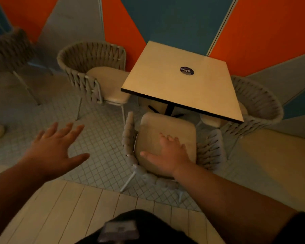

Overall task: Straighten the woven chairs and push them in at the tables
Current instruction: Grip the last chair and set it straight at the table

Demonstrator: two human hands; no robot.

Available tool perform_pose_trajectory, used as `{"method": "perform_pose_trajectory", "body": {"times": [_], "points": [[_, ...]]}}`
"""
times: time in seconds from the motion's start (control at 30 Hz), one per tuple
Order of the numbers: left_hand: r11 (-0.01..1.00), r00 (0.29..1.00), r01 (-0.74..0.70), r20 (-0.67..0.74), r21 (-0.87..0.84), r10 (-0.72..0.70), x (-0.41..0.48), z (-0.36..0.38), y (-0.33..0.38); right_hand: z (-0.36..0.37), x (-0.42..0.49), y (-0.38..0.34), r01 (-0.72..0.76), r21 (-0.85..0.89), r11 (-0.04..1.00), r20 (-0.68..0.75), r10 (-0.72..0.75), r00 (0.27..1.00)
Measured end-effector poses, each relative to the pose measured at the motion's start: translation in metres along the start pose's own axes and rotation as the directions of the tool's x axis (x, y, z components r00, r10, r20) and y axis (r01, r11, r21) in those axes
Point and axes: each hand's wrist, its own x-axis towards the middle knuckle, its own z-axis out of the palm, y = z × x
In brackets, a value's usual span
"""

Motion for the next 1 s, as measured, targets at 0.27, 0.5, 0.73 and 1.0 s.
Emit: {"method": "perform_pose_trajectory", "body": {"times": [0.27, 0.5, 0.73, 1.0], "points": [[0.999, 1.0, 0.006, 0.029, 0.051, -0.008, 0.022, -0.028, -0.101, 0.018, 0.028, -0.096, 0.037, 0.047, 0.998, 0.06, -0.04, 0.997], [0.998, 0.996, 0.041, 0.082, 0.057, -0.045, 0.091, -0.027, -0.168, 0.026, 0.124, -0.17, 0.153, 0.039, 0.988, 0.081, -0.155, 0.985], [0.991, 0.991, 0.107, 0.077, 0.079, -0.113, 0.182, -0.055, -0.245, 0.011, 0.244, -0.252, 0.221, -0.054, 0.974, 0.123, -0.213, 0.969], [0.994, 0.993, 0.027, 0.114, 0.107, -0.04, 0.288, -0.078, -0.335, -0.013, 0.34, -0.344, 0.199, -0.055, 0.978, 0.119, -0.192, 0.974]]}}
